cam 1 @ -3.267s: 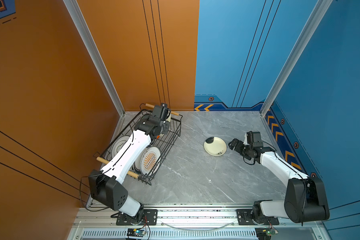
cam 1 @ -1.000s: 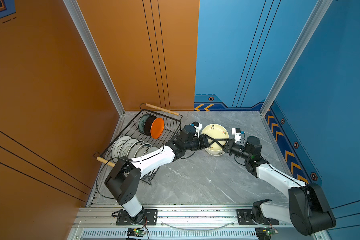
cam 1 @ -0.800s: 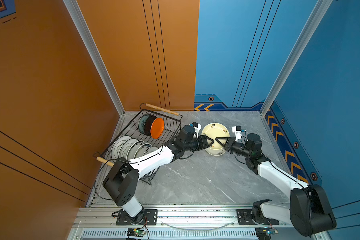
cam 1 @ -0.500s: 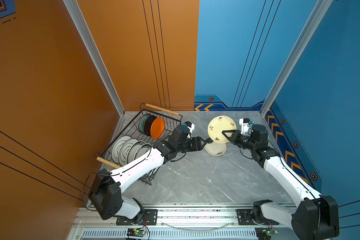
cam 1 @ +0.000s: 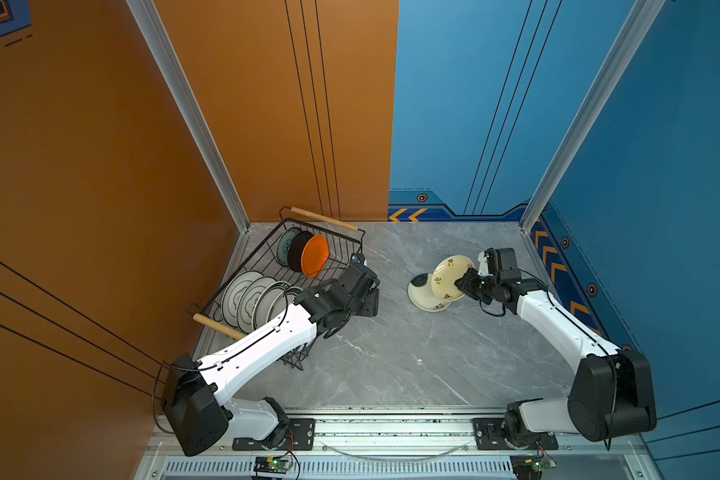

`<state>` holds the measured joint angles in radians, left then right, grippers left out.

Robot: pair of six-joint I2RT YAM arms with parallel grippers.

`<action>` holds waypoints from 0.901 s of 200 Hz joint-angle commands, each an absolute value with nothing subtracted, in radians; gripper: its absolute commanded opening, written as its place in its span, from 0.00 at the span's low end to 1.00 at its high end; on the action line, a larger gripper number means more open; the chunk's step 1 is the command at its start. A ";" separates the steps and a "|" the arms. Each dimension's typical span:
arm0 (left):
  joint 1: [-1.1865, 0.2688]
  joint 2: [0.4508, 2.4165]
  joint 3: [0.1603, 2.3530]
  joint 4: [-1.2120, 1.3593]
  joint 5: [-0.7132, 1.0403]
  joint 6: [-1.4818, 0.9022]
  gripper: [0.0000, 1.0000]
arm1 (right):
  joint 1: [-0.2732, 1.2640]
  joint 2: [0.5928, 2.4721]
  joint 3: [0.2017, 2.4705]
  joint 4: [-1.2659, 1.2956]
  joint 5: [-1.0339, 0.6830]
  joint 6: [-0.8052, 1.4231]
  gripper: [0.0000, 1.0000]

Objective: Unload the plates from the dish rack
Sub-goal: 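Lower the plate onto the floral plate with the right gripper while the left withdraws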

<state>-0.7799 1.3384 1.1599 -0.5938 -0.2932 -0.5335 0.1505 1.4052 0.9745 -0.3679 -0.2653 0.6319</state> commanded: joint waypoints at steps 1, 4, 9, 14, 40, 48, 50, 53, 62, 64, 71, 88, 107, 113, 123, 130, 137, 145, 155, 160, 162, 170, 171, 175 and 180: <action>-0.794 1.333 1.135 -0.644 -0.412 -0.507 0.70 | 0.153 1.440 1.012 -0.391 -0.244 0.608 0.00; -0.796 1.335 1.134 -0.644 -0.418 -0.507 0.70 | 0.153 1.445 1.014 -0.391 -0.248 0.609 0.00; -0.802 1.340 1.132 -0.644 -0.432 -0.507 0.70 | 0.153 1.456 1.016 -0.391 -0.259 0.611 0.00; -0.806 1.345 1.128 -0.644 -0.444 -0.508 0.70 | 0.153 1.469 1.020 -0.390 -0.268 0.613 0.00; -0.817 1.374 1.117 -0.643 -0.474 -0.522 0.70 | 0.156 1.522 1.031 -0.370 -0.295 0.627 0.00; -0.820 1.384 1.121 -0.644 -0.473 -0.521 0.70 | 0.156 1.537 1.035 -0.362 -0.300 0.630 0.00; -0.820 1.387 1.122 -0.643 -0.472 -0.521 0.70 | 0.155 1.542 1.036 -0.361 -0.300 0.632 0.00; -0.824 1.390 1.124 -0.644 -0.473 -0.520 0.70 | 0.156 1.548 1.037 -0.358 -0.302 0.633 0.00; -0.831 1.399 1.130 -0.643 -0.474 -0.517 0.69 | 0.156 1.568 1.042 -0.349 -0.307 0.639 0.00; -0.832 1.401 1.131 -0.643 -0.474 -0.516 0.69 | 0.157 1.572 1.044 -0.346 -0.309 0.641 0.00; -0.837 1.405 1.137 -0.643 -0.475 -0.515 0.70 | 0.158 1.587 1.046 -0.338 -0.314 0.645 0.00; -0.850 1.409 1.145 -0.643 -0.483 -0.510 0.70 | 0.163 1.623 1.056 -0.328 -0.317 0.650 0.00; -0.863 1.409 1.155 -0.643 -0.491 -0.500 0.70 | 0.166 1.653 1.057 -0.311 -0.330 0.655 0.00; -0.867 1.408 1.156 -0.643 -0.495 -0.498 0.70 | 0.167 1.660 1.056 -0.307 -0.335 0.656 0.00; -0.870 1.405 1.159 -0.643 -0.502 -0.494 0.70 | 0.166 1.671 1.056 -0.302 -0.337 0.658 0.00; -0.872 1.404 1.160 -0.643 -0.503 -0.493 0.70 | 0.167 1.678 1.057 -0.299 -0.340 0.658 0.00; -0.874 1.402 1.161 -0.642 -0.506 -0.489 0.69 | 0.166 1.685 1.055 -0.298 -0.343 0.660 0.00; -0.876 1.401 1.159 -0.641 -0.509 -0.486 0.69 | 0.167 1.691 1.056 -0.297 -0.345 0.661 0.00; -0.877 1.401 1.158 -0.642 -0.512 -0.486 0.69 | 0.167 1.699 1.055 -0.293 -0.348 0.663 0.00; -0.879 1.402 1.158 -0.641 -0.512 -0.486 0.70 | 0.167 1.702 1.056 -0.291 -0.351 0.666 0.00; -0.878 1.402 1.158 -0.641 -0.514 -0.486 0.70 | 0.167 1.704 1.055 -0.291 -0.351 0.667 0.00; -0.878 1.404 1.157 -0.642 -0.516 -0.486 0.69 | 0.167 1.711 1.057 -0.291 -0.354 0.669 0.03; -0.878 1.404 1.157 -0.641 -0.516 -0.487 0.69 | 0.167 1.711 1.058 -0.290 -0.355 0.671 0.04; -0.878 1.404 1.157 -0.642 -0.516 -0.488 0.69 | 0.167 1.715 1.057 -0.289 -0.357 0.673 0.05; -0.878 1.406 1.157 -0.641 -0.517 -0.489 0.69 | 0.167 1.718 1.059 -0.289 -0.362 0.675 0.06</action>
<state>-0.8665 1.4055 1.1374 -0.6220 -0.4805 -0.5007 0.1589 1.6936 1.0294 -0.3149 -0.3378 0.6548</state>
